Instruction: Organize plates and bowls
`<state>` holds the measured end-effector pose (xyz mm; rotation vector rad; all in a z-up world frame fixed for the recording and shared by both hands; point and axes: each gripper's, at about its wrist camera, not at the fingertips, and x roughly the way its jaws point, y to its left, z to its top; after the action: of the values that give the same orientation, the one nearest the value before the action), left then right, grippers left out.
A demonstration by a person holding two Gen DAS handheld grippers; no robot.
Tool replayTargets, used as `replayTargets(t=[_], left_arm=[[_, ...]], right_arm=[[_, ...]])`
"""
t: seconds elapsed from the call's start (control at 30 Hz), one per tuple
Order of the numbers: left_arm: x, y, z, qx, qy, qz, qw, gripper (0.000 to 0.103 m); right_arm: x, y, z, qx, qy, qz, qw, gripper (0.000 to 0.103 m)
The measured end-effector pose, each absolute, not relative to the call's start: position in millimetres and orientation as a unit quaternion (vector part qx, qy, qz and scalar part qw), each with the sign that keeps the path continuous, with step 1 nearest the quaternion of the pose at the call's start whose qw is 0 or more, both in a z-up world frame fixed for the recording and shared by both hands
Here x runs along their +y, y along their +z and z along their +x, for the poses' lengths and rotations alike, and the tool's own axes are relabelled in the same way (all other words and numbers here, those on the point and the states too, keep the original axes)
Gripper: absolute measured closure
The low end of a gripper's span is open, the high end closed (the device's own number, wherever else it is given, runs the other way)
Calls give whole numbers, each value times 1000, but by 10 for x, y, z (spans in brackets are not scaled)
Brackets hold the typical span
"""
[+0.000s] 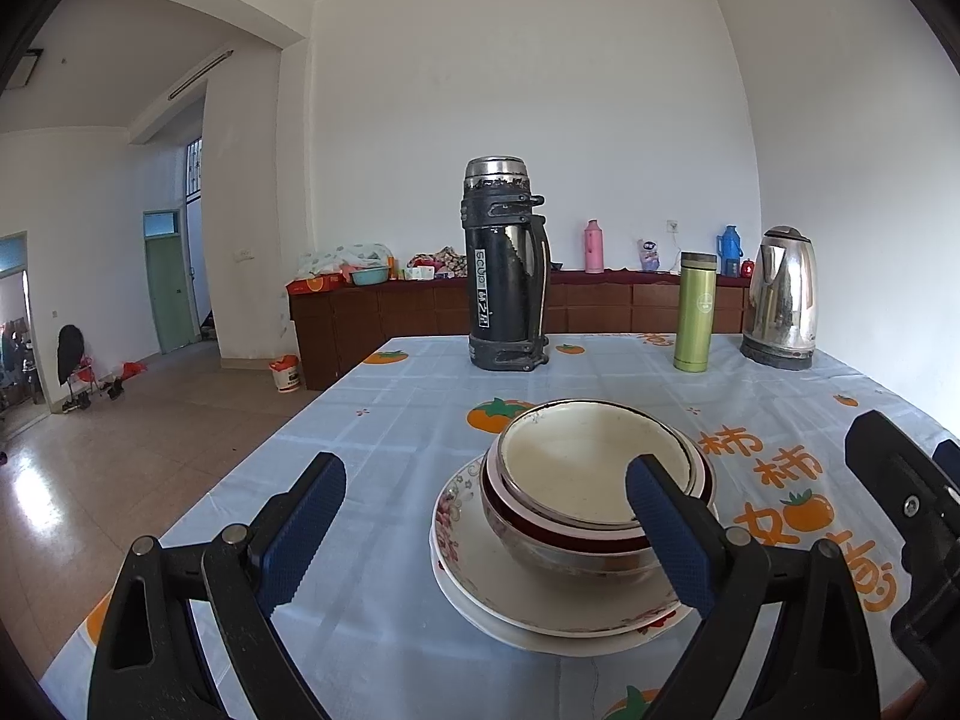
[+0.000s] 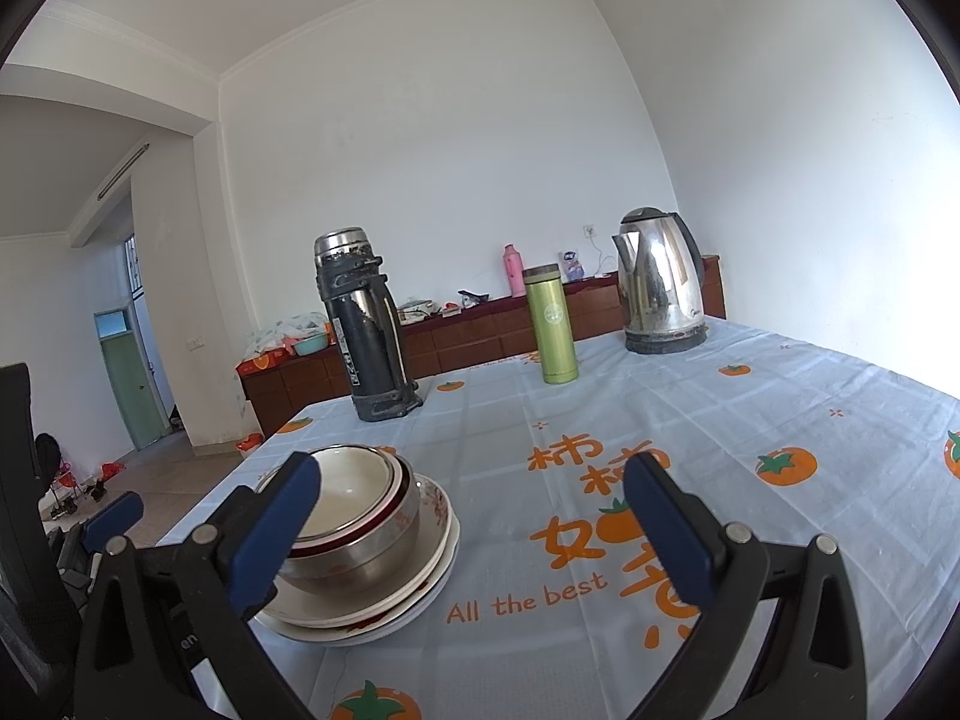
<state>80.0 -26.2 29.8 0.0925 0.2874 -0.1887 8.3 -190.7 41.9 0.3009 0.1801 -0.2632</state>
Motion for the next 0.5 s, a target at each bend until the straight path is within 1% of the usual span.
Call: replayTargets(t=[0.3,0.5], left_arm=[[-255,299,817,140,-83,41,986,7],[-210,311,835,150,-93,19,984,7]], right_arm=[[-1923,410,81,91,-132,150,976,0],[-1927,407,75,92,-133,151,975,0]])
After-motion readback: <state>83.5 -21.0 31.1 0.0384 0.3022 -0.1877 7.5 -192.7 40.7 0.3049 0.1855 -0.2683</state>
